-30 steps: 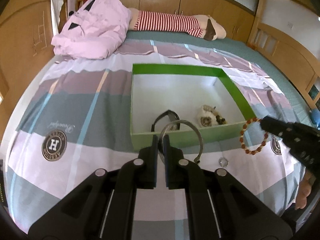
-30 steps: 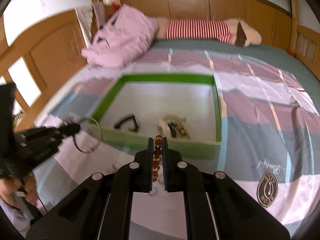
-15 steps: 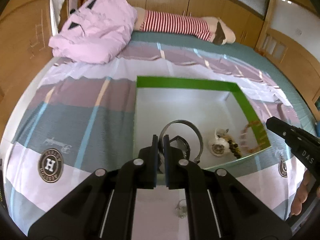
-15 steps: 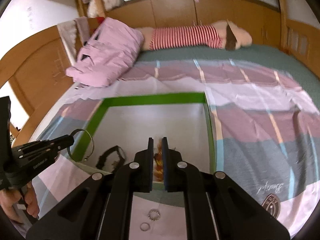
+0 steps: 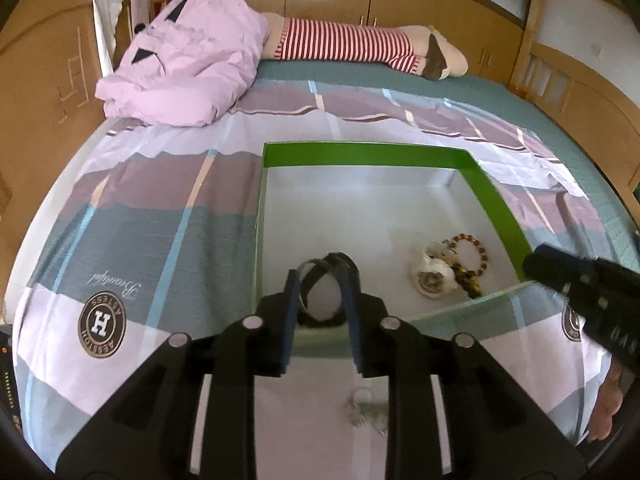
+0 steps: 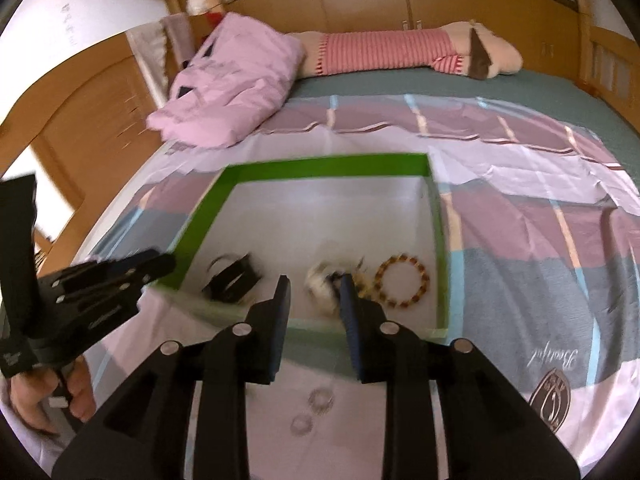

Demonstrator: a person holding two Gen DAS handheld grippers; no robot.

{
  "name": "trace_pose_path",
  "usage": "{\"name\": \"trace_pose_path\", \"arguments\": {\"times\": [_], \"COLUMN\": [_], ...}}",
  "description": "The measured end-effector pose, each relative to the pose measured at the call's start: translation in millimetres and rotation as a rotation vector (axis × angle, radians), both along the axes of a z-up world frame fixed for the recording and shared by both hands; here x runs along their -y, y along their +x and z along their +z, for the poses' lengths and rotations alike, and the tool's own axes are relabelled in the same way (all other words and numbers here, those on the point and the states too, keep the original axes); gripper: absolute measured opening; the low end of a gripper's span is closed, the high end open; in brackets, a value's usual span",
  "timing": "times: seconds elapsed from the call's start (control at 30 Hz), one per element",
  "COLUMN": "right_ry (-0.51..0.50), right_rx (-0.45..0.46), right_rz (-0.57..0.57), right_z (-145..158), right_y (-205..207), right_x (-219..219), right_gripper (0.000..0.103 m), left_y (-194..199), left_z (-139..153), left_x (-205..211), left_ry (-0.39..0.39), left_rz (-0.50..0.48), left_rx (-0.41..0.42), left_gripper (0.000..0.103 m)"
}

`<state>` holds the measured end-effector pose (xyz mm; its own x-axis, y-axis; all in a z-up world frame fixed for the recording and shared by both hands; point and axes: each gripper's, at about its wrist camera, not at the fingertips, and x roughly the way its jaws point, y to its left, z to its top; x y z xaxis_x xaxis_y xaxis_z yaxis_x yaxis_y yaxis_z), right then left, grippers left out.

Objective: Organize jewelry
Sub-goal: 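Lower bracelet and bangle into the green box and open both tools, then move right tool to the silver bead ring while left tool moves to the green charm keychain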

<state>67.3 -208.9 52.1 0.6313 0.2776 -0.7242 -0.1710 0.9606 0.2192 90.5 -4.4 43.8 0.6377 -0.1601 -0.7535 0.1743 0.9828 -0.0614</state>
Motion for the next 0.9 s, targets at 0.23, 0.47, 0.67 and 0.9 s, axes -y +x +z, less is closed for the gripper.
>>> {"name": "trace_pose_path", "arguments": {"times": [0.23,0.47,0.67,0.9], "right_ry": [-0.037,-0.032,-0.091,-0.196], "right_rx": [-0.061,-0.199,-0.243,-0.348], "right_rz": [0.085,0.082,0.097,0.106], "right_z": [-15,-51,-69,-95], "right_y": [-28,-17,-13,-12], "right_x": [-19,-26,-41,-48], "right_gripper": [0.027,0.027,0.027,0.006], "left_y": [-36,-46,-48,-45], "left_z": [0,-14,-18,-33], "left_x": [-3,-3,0,3], "left_ry": [0.031,0.036,0.045,0.05], "left_rz": [-0.01,-0.022,-0.032,-0.052], "left_rx": [-0.018,-0.072,-0.085,-0.147], "left_gripper": [0.031,0.031,0.031,0.038]}}
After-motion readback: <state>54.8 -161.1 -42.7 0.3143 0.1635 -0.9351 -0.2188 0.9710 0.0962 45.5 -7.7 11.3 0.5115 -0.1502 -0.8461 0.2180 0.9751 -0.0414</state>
